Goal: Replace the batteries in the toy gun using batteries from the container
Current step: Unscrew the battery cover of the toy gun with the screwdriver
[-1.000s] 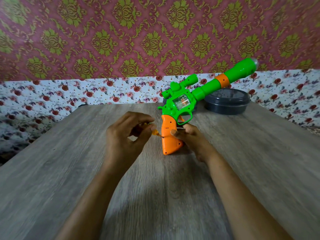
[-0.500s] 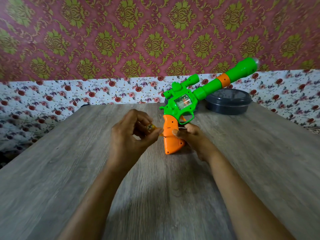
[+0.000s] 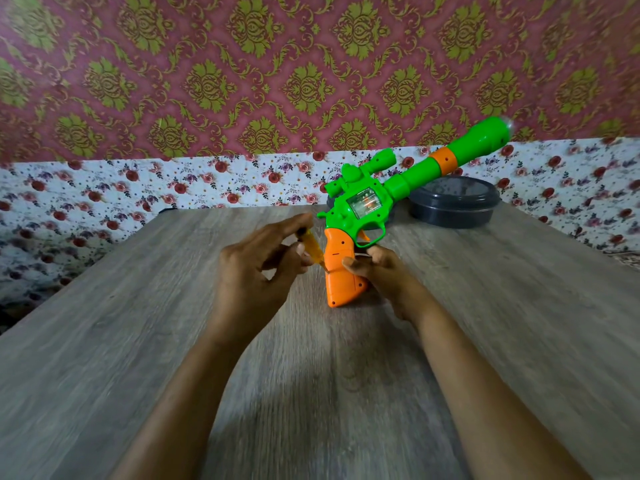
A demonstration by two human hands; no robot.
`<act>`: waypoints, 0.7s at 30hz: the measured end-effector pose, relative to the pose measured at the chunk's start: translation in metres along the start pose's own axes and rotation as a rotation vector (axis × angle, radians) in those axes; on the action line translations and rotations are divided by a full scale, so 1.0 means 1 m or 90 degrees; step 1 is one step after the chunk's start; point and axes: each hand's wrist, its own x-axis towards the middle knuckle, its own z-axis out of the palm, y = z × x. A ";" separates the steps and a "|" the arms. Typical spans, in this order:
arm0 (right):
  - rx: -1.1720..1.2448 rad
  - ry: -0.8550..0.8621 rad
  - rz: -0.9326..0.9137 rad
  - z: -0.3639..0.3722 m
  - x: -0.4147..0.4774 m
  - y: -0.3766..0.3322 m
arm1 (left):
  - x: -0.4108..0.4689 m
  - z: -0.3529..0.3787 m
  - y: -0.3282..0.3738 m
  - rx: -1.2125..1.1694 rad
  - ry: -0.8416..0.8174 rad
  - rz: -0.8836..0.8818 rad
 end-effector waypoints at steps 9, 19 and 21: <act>0.003 -0.021 -0.016 -0.001 -0.001 0.000 | 0.000 0.002 0.002 -0.036 0.025 -0.050; -0.001 -0.002 0.006 0.001 -0.005 -0.005 | 0.000 0.000 0.002 -0.005 -0.035 -0.002; -0.008 0.002 0.009 0.001 -0.005 -0.005 | 0.000 -0.001 0.001 -0.016 -0.043 -0.011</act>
